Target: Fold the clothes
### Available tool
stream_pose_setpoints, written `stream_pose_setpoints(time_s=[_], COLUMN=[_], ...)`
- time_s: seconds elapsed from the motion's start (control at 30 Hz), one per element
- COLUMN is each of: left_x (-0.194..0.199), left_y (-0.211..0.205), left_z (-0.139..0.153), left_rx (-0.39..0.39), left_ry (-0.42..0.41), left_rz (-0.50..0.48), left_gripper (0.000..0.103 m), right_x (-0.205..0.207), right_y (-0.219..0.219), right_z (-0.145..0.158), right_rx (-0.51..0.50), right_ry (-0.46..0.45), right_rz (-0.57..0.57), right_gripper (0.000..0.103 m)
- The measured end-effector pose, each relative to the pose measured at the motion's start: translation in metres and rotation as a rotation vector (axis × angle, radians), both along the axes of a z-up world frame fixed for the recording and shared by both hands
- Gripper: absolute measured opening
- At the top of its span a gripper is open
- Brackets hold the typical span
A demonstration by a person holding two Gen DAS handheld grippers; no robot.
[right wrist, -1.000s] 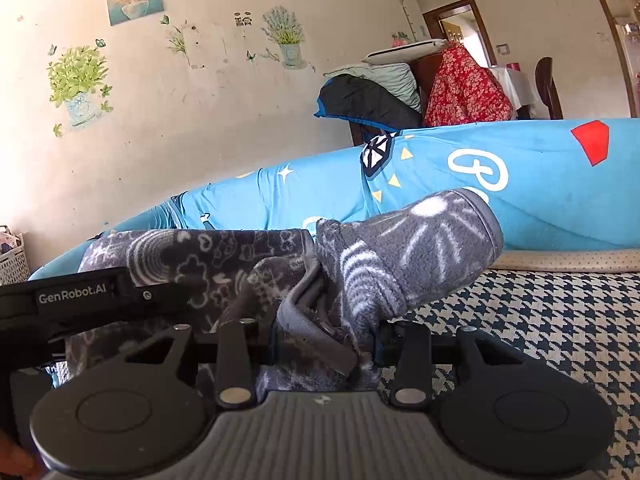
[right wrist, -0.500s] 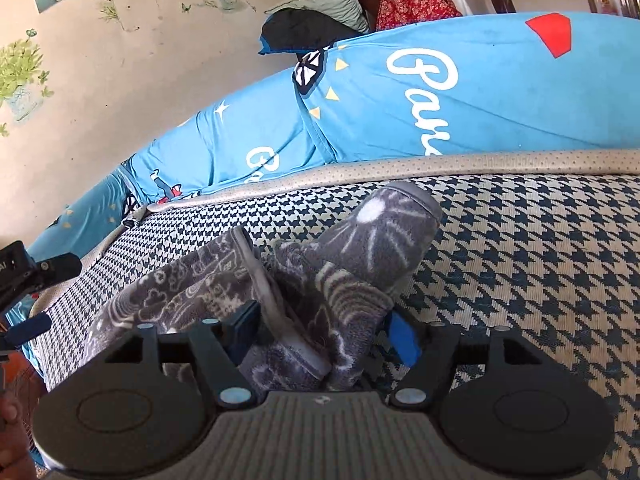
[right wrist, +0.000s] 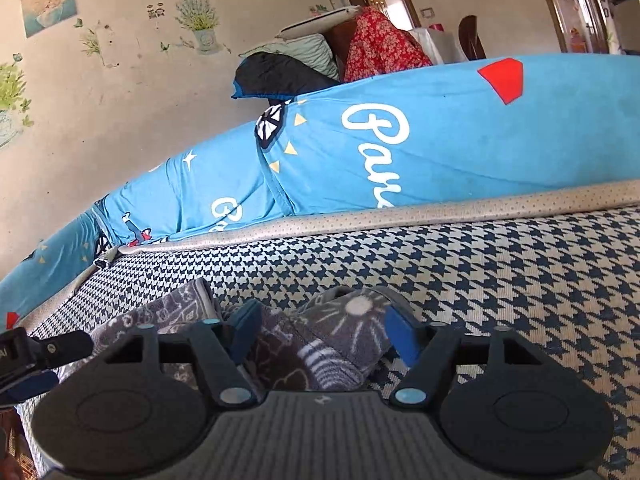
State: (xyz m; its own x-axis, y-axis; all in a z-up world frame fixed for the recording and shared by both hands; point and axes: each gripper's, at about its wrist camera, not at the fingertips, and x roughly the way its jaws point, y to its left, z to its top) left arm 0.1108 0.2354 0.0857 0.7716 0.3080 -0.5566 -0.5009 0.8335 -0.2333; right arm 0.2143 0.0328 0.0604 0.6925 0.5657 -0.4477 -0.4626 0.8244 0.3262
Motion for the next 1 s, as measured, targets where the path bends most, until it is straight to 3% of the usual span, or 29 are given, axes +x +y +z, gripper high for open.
stream_pose_setpoints(time_s=[0.1,0.23,0.4,0.53,0.73,0.9,1.0], left_x=[0.005,0.008,0.012,0.010,0.003,0.001,0.002], left_y=[-0.010,-0.018,-0.024,-0.020,-0.006,0.013,0.014], left_z=[-0.005,-0.010,-0.015,-0.010,0.004,-0.002,-0.007], left_rx=[0.021,0.051,0.070,0.043,0.066,-0.014,0.000], left_ry=[0.029,0.053,0.089,0.053,0.020,0.058,0.089], left_rz=[-0.026,-0.044,-0.071,-0.082,-0.008,0.063,0.079], left_gripper=[0.100,0.102,0.103,0.103,0.103,0.103,0.103], right_x=[-0.004,-0.005,0.007,0.008,-0.009,-0.039,-0.051], right_y=[0.005,0.020,0.024,0.020,0.011,0.025,0.033], right_z=[-0.001,-0.009,-0.028,-0.024,0.003,0.010,0.000], right_rx=[0.022,-0.025,-0.102,-0.102,-0.046,-0.078,-0.130], right_ry=[-0.016,-0.029,0.033,0.045,0.011,-0.015,-0.005], right_rz=[0.048,0.116,0.053,0.036,0.094,0.215,0.258], right_gripper=[0.039,0.038,0.035,0.036,0.036,0.036,0.036])
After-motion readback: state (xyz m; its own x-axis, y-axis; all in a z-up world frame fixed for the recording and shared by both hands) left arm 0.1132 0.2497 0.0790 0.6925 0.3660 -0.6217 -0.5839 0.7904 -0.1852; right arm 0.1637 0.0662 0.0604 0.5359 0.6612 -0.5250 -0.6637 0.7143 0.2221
